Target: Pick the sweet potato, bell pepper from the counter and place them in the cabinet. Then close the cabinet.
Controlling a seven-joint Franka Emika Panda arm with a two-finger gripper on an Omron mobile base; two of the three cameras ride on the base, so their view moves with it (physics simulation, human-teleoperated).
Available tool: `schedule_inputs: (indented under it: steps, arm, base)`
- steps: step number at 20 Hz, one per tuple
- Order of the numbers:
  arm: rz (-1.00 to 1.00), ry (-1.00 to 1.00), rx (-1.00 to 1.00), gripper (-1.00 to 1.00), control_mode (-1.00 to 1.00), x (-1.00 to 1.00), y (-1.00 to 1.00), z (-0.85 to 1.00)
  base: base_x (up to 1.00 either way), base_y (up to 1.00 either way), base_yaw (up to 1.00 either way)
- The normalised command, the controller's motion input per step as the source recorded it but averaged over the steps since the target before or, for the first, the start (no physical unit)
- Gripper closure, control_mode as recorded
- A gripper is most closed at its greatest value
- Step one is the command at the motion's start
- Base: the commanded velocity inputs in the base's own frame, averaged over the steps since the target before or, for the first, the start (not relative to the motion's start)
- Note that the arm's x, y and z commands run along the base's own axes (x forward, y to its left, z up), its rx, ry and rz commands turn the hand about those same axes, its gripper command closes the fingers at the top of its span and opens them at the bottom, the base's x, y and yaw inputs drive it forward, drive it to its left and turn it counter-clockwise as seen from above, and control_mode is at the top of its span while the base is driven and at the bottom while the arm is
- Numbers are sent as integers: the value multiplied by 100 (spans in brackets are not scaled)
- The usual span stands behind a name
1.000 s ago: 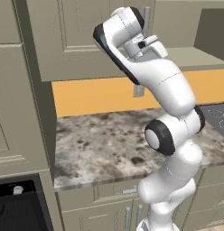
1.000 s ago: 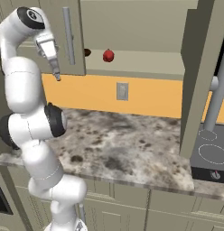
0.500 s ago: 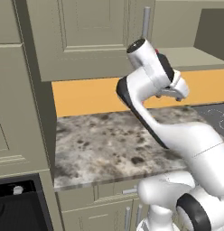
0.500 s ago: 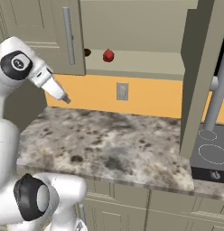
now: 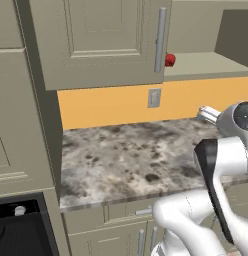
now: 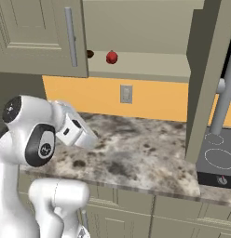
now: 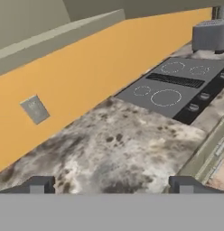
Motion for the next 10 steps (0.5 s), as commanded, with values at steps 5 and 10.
schedule_inputs:
  steps: [5, 10]
  arm:
    - [38, -26, 26, -100, -100, -100, -76, 38]
    - [31, -22, 28, -100, -100, -100, -68, 12]
  base:
    - [0, 0, 0]
    - [0, 0, 0]
